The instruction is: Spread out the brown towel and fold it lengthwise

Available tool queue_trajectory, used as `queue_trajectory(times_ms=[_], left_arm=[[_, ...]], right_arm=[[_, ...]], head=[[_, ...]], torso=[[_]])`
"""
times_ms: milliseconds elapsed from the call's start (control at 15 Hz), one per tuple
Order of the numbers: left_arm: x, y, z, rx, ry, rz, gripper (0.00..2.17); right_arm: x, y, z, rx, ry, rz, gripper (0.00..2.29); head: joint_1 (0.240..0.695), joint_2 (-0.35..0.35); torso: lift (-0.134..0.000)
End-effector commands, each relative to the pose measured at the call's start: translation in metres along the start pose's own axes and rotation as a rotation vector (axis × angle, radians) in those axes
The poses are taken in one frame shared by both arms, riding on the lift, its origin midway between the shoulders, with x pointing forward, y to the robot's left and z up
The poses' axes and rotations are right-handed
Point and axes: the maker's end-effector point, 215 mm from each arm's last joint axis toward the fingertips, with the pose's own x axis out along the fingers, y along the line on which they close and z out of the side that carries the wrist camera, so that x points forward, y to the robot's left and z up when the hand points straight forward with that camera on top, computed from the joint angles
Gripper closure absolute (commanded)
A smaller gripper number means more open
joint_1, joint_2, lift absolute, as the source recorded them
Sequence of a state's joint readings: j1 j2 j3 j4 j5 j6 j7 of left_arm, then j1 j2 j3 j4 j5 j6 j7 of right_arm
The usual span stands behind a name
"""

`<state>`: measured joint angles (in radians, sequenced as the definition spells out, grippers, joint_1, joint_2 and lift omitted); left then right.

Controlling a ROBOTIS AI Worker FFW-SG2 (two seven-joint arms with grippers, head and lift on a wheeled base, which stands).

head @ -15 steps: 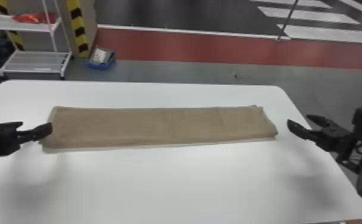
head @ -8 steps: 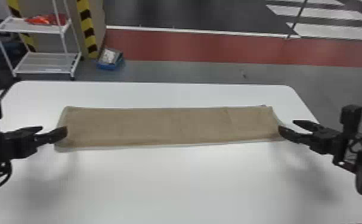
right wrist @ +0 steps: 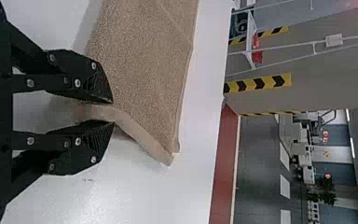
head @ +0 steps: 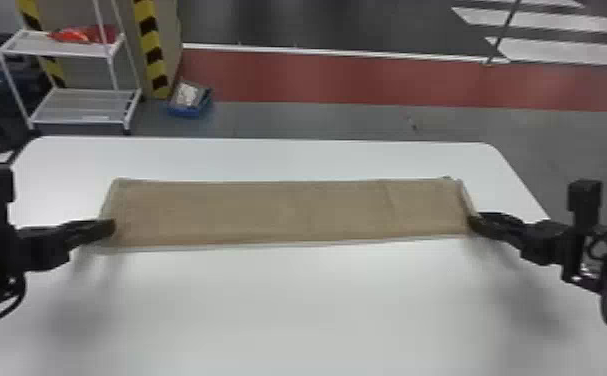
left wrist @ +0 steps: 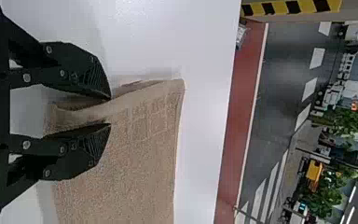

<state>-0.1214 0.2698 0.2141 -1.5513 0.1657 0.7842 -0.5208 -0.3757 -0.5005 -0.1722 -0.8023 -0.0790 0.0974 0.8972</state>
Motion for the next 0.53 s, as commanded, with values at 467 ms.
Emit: queue_trajectory(times_ms=[467], left_arm=[[-0.032, 0.005, -0.015, -0.037, 0.056, 0.016, 1.74]], right_arm=[[-0.034, 0.002, -0.004, 0.07, -0.02, 0.029, 1.66]], head=[[0.695, -0.111]], torso=[[-0.125]])
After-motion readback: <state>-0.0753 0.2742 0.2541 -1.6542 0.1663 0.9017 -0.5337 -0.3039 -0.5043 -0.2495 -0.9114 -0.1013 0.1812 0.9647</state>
